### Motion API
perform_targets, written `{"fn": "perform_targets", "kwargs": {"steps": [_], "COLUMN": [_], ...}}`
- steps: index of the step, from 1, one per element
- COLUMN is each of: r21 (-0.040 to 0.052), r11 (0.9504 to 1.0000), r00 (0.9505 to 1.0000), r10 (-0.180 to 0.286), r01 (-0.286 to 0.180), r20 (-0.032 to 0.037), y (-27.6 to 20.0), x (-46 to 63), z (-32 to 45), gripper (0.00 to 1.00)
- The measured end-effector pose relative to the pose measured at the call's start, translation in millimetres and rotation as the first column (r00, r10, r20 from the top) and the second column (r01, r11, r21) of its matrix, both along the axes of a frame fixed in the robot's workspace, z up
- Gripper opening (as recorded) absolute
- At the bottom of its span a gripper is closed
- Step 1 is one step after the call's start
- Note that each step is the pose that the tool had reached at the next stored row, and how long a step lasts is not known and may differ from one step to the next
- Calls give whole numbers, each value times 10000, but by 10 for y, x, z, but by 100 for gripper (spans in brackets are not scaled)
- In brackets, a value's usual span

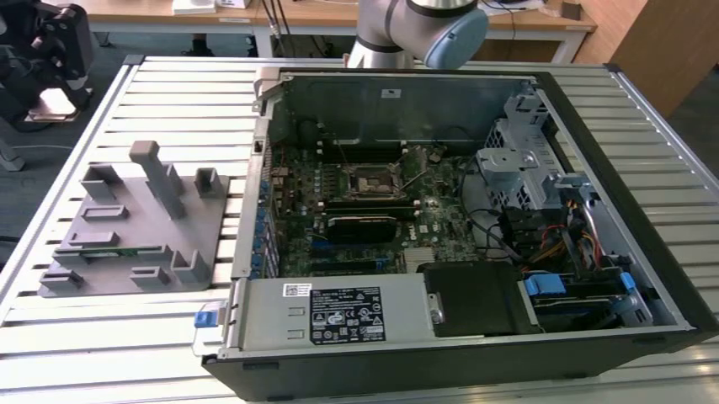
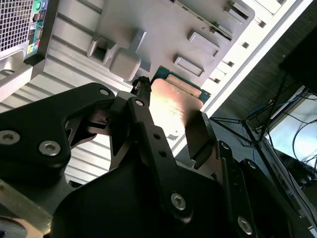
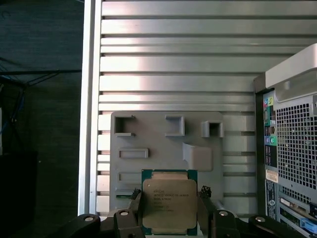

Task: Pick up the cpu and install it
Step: 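Pick up the cpu and move it towards the insertion slot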

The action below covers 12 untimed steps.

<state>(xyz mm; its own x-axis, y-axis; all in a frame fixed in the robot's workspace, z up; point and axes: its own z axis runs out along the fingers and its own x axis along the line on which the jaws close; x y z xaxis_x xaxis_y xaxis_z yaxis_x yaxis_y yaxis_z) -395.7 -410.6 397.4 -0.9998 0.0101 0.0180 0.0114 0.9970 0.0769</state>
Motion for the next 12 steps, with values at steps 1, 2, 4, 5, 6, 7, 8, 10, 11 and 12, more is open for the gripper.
{"fn": "perform_targets", "kwargs": {"steps": [1, 2, 4, 5, 6, 7, 8, 10, 11, 12], "r21": [-1, 0, 0, 0, -1, -1, 0, -1, -1, -1], "r11": [10000, 10000, 10000, 10000, 10000, 10000, 10000, 10000, 10000, 10000], "r00": [10000, 10000, 10000, 10000, 10000, 10000, 10000, 10000, 10000, 10000], "r10": [0, 1, 0, 0, 1, 1, 1, 1, 1, 1], "r01": [0, -1, 0, 0, -1, -1, -1, -1, -1, -1], "r20": [-1, -1, 1, -1, -1, -1, -1, -1, -1, -1], "y": [0, 0, 0, 0, 0, 0, 0, -1, 0, -1], "x": [6, 11, 17, 20, 24, 28, 32, 42, 46, 53], "z": [-1, -2, -5, -6, -6, -8, -8, -10, -12, -13], "gripper": [53, 53, 53, 53, 53, 53, 53, 53, 53, 53]}}
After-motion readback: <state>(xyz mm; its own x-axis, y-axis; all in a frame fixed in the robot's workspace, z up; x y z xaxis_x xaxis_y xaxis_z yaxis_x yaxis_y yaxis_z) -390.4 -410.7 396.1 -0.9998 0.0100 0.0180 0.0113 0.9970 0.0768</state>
